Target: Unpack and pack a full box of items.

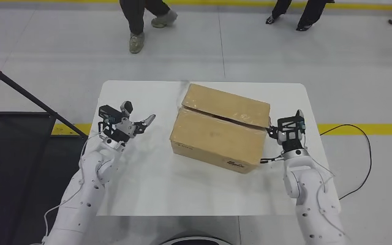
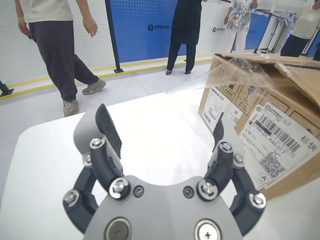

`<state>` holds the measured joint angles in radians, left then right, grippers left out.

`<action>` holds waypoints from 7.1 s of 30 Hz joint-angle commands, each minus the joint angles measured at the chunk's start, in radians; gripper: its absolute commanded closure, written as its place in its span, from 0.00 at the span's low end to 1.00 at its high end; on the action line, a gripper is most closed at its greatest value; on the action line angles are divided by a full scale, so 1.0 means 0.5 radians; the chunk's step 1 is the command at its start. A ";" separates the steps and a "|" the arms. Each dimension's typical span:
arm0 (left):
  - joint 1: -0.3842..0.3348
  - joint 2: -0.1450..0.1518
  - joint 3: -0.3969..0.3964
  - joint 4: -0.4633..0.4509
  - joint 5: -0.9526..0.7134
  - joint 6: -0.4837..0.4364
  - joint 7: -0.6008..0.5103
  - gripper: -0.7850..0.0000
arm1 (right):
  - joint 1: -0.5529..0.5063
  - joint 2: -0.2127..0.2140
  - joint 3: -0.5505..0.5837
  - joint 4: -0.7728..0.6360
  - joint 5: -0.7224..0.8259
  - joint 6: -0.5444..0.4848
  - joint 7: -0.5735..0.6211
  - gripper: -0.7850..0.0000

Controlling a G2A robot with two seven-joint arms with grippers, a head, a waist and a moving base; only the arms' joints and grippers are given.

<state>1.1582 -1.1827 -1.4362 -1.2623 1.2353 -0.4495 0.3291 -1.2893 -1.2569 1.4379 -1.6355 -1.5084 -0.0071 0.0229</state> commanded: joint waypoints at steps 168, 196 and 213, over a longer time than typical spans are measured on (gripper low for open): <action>0.568 -0.135 0.184 -0.368 0.906 1.491 0.084 0.00 | -0.525 0.026 0.289 -0.407 -0.131 -0.229 -0.562 0.00; 1.306 -0.019 -0.486 -1.363 -0.146 -0.069 0.200 0.00 | -0.468 0.094 0.597 -0.587 0.206 -1.002 -0.169 0.00; 1.052 -0.023 -0.439 -1.305 -0.526 -0.137 -0.006 0.00 | 0.164 0.205 0.556 -0.156 2.393 -1.192 1.818 0.00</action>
<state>1.6912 -1.1938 -1.6617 -1.9181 0.9701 -0.5200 0.3317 -1.2313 -1.1589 1.7202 -1.7253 -0.4008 -0.6149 0.8362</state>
